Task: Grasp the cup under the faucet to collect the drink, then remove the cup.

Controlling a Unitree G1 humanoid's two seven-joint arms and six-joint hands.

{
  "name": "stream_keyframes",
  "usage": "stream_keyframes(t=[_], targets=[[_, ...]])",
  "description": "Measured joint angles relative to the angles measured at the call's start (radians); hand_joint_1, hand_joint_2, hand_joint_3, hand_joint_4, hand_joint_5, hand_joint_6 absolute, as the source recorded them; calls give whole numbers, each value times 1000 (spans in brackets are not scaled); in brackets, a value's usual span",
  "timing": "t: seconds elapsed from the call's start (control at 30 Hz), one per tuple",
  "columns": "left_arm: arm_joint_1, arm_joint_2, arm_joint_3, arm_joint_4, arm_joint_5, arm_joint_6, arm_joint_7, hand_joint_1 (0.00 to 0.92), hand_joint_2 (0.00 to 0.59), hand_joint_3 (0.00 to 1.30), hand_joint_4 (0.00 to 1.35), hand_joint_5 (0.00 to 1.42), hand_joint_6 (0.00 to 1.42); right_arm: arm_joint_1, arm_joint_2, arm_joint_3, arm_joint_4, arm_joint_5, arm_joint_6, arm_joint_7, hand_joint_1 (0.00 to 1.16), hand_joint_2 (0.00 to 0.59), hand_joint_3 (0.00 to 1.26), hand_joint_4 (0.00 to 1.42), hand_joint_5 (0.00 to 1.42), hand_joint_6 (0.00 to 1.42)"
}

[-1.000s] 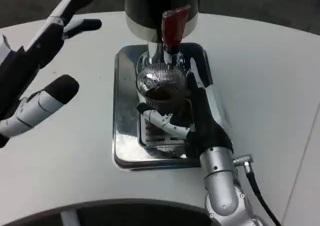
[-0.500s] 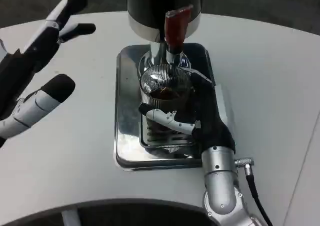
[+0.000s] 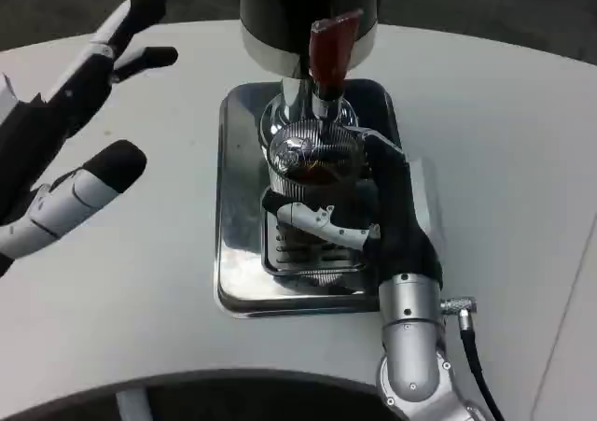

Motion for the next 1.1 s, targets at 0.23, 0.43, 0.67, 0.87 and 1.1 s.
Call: stream_keyframes(t=[0.23, 0.43, 0.67, 0.87, 1.1], targets=[[5, 5, -2, -10, 24, 0, 0, 0, 161, 15, 0, 113, 59, 35, 1, 8, -43, -14, 0, -23, 1158, 81, 710, 871, 943, 1341], [7, 6, -11, -16, 32, 0, 0, 0, 157, 7, 0, 104, 44, 91, 6, 27, -128, -22, 16, 2, 1159, 81, 725, 880, 945, 1353], [23, 6, -13, -23, 32, 0, 0, 0, 150, 0, 0, 24, 0, 164, 5, 67, -256, -52, 56, 94, 1153, 81, 732, 898, 954, 1359], [60, 52, -13, -67, 85, 37, 0, 0, 139, 0, 0, 0, 0, 247, 2, 82, -374, -69, 92, 146, 1148, 80, 733, 899, 956, 1376], [137, 113, -13, -132, 232, 138, 2, 0, 126, 0, 0, 0, 0, 315, -16, 84, -488, -80, 118, 184, 1146, 80, 747, 908, 956, 1383]])
